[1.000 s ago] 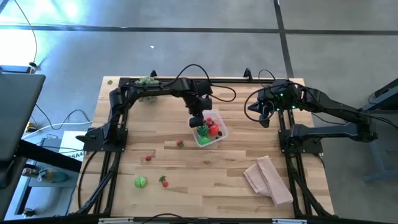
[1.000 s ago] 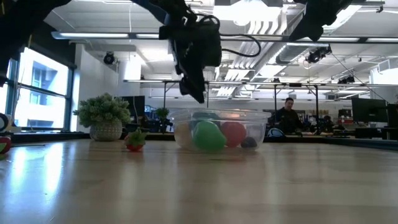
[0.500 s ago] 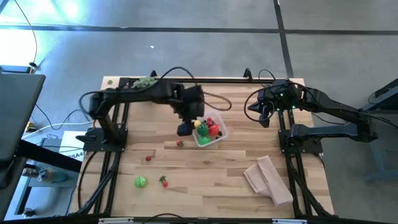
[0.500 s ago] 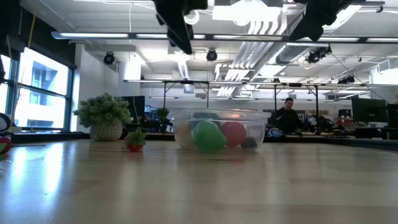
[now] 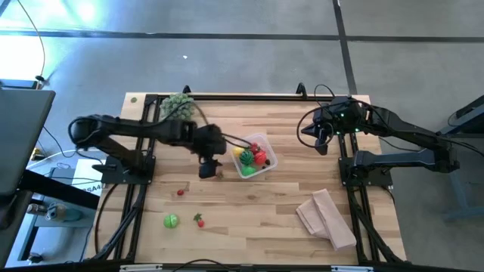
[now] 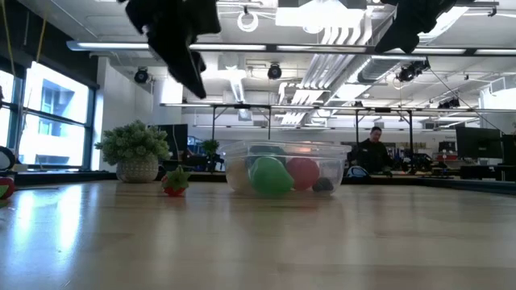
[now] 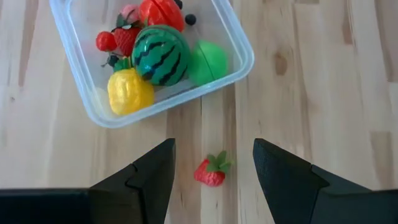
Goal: Pick and placing Produce into tupperware
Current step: Put the red strawberry into the transparent bin
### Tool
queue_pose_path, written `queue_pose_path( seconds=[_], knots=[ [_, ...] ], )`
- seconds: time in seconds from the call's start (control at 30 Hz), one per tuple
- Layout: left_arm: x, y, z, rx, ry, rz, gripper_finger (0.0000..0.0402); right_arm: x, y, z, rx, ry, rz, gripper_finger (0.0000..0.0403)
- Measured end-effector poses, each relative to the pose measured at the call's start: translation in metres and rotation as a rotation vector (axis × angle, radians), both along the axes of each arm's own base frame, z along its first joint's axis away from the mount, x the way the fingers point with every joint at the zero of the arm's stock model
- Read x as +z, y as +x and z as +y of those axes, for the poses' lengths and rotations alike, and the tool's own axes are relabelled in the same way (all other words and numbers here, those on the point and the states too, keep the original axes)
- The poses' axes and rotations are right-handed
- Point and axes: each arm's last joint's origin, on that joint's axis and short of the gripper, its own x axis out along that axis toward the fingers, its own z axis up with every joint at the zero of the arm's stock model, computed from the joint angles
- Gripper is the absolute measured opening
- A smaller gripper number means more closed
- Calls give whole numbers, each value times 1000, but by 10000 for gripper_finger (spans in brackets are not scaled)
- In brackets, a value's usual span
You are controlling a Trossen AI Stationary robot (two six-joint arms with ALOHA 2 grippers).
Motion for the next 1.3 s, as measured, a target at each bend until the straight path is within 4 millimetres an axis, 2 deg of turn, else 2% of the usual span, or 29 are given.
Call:
queue_pose_path(
  seconds=[0.2, 0.33, 0.43, 0.7, 0.87, 1.03, 1.3],
  knots=[
    [-46, -28, -5, 70, -40, -51, 205, 0, 0, 0, 0, 0, 0, 4],
    [-74, -38, -7, 119, -76, -41, 207, 0, 0, 0, 0, 0, -1, 4],
    [-86, -41, -9, 142, -93, -62, 224, 0, 0, 0, 0, 0, 0, 4],
    [-92, -42, -9, 173, -113, -97, 308, 0, 0, 0, 0, 0, 0, 4],
    [-92, -40, -15, 152, -106, -97, 340, 0, 0, 0, 0, 0, 0, 4],
    [-100, -33, -23, 120, -46, -88, 346, 0, 0, 0, 0, 0, 0, 4],
    [-123, -24, -23, 100, 8, -25, 323, 0, 0, 0, 0, 0, 0, 4]
  ],
)
